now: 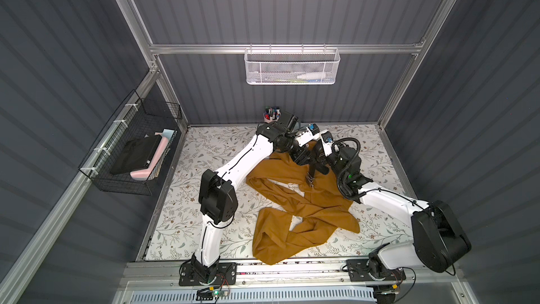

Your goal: Remove the belt from the trousers

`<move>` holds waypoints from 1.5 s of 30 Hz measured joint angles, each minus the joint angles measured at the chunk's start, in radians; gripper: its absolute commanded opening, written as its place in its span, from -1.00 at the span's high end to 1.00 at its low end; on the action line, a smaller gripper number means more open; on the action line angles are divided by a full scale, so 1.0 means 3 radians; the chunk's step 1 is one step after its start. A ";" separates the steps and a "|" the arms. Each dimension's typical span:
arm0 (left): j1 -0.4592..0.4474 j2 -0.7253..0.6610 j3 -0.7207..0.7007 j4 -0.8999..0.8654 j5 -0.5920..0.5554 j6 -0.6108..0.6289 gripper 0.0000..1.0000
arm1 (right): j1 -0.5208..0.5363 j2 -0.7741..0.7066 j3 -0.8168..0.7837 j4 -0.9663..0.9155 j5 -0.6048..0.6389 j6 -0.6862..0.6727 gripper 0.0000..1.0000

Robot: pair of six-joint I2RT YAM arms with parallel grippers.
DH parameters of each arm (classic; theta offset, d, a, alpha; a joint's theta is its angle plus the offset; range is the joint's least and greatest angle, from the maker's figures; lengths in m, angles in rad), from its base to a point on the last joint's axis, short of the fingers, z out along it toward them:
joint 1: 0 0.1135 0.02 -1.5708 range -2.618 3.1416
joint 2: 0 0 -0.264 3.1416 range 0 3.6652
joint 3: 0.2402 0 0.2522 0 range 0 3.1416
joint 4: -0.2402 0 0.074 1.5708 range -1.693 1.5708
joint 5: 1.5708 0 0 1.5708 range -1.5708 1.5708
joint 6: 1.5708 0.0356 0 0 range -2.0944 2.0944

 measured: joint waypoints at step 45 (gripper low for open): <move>0.0393 -0.2355 -0.1347 -0.0020 -0.1363 -0.0347 1.00 | -0.0187 0.0829 0.0779 -0.0228 -0.0308 0.0867 1.00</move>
